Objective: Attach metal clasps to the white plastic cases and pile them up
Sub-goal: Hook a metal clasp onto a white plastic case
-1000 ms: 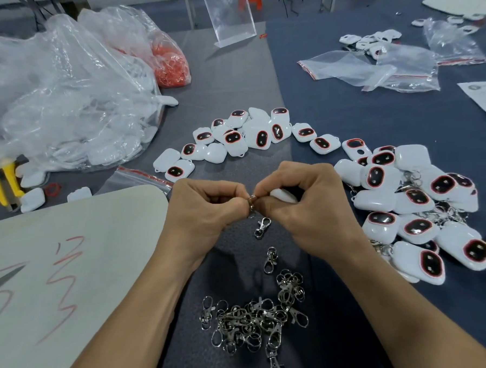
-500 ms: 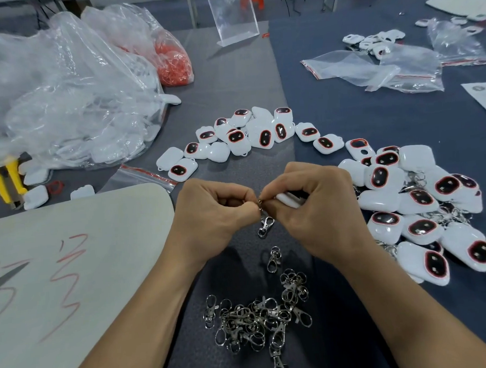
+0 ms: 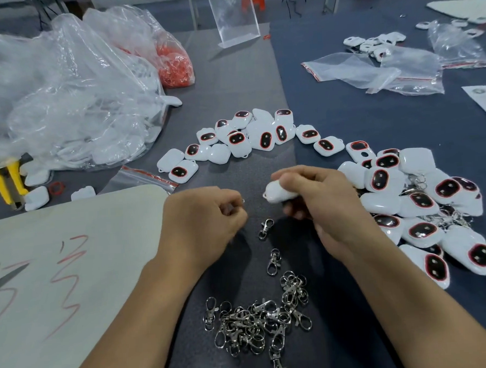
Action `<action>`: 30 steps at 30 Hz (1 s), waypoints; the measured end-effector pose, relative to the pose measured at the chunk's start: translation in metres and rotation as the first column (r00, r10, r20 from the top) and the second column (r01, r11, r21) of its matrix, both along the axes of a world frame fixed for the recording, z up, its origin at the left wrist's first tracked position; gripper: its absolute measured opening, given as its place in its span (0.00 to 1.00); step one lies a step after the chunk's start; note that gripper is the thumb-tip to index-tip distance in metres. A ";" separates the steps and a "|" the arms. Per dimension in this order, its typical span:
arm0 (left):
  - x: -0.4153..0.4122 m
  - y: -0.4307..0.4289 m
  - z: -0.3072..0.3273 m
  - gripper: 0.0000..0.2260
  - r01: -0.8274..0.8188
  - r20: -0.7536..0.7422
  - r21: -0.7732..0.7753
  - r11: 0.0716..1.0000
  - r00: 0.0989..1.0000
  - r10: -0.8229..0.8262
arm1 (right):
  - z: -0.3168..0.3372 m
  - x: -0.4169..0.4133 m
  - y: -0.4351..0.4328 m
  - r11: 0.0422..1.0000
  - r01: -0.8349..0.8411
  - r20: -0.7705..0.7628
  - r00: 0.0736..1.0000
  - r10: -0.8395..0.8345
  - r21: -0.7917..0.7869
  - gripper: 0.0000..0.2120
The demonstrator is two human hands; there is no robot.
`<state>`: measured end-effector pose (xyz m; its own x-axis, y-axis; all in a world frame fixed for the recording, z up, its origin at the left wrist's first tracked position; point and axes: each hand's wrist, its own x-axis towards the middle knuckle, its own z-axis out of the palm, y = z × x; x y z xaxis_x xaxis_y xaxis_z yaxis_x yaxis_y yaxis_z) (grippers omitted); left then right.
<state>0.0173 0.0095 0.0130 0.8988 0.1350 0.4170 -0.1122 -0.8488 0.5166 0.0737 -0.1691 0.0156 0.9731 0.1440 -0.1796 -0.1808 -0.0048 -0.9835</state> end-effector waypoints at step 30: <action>0.017 0.013 -0.012 0.12 0.136 -0.307 -0.135 0.982 0.936 -0.172 | -0.007 -0.010 0.009 0.865 -0.006 0.327 0.925 0.195 -0.501 0.11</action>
<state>0.0342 0.0226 0.0008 0.9950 0.0136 0.0992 -0.0529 -0.7703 0.6355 0.0636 -0.1603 0.0088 0.9674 0.2319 0.1022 0.2075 -0.4934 -0.8447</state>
